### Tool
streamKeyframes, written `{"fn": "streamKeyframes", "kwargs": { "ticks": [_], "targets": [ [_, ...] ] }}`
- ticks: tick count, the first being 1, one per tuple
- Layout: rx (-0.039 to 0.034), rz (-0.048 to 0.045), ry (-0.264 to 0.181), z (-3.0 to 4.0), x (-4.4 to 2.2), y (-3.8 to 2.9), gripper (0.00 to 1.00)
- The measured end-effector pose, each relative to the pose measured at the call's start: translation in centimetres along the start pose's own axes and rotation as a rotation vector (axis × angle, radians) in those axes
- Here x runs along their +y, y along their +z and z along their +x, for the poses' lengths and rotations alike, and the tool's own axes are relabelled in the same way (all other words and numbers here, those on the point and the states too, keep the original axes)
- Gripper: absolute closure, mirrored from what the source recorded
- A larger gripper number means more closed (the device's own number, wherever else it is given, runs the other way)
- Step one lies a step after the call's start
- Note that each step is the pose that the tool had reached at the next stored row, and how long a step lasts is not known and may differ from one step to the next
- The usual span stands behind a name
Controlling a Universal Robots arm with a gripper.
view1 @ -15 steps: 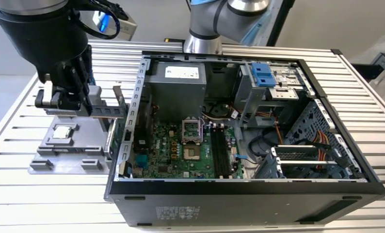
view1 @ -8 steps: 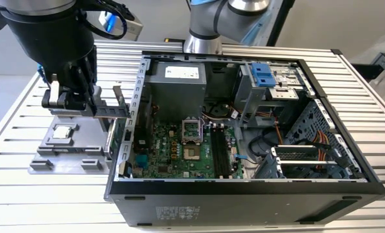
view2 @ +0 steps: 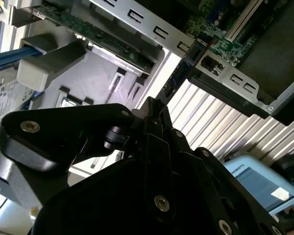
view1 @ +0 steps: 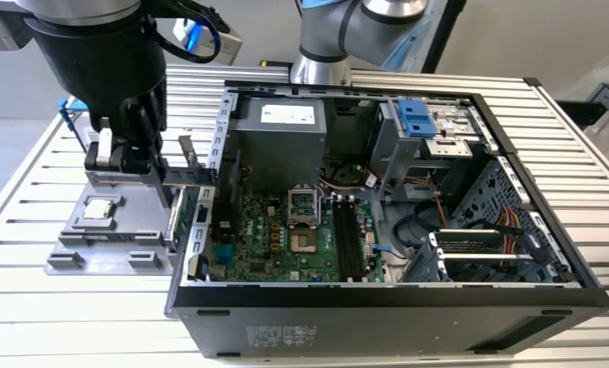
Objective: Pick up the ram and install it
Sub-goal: 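Pick up the ram and move it above insertion slot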
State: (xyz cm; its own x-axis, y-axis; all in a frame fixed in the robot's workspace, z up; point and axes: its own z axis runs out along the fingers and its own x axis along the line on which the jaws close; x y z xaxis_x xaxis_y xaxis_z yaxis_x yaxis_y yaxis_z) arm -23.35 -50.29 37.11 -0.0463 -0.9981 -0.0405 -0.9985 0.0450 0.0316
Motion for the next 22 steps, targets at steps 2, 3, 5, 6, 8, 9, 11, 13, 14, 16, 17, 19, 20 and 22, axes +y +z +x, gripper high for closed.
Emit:
{"fn": "streamKeyframes", "kwargs": {
  "ticks": [2,3,5,6,8,9,11,13,14,16,17,19,20,22],
  "targets": [
    [0.0001,0.0000,0.000,-0.01,-0.32,-0.01,1.00],
    [0.0000,0.0000,0.000,-0.02,-0.46,-0.02,1.00],
    [0.0001,-0.0001,0.000,-0.04,-0.78,-0.03,1.00],
    [0.0001,-0.0001,0.000,-0.04,-0.95,-0.03,1.00],
    [0.0001,-0.0001,0.000,-0.06,-1.28,-0.04,1.00],
    [0.0000,0.0000,0.000,-0.07,-1.46,-0.05,1.00],
    [0.0002,-0.0001,0.000,-0.08,-1.82,-0.06,1.00],
    [0.0001,-0.0001,0.000,-0.10,-2.17,-0.07,1.00],
    [0.0000,0.0000,0.000,-0.11,-2.36,-0.07,1.00],
    [0.0001,0.0000,0.000,-0.14,-2.77,-0.09,1.00],
    [0.0000,0.0000,0.000,-0.16,-2.98,-0.09,1.00],
    [0.0000,0.0000,0.000,-0.23,-3.39,-0.10,1.00],
    [0.0001,-0.0001,0.000,-0.27,-3.58,-0.11,1.00],
    [0.0001,-0.0001,0.001,-0.38,-3.95,-0.11,1.00]
  ]
}}
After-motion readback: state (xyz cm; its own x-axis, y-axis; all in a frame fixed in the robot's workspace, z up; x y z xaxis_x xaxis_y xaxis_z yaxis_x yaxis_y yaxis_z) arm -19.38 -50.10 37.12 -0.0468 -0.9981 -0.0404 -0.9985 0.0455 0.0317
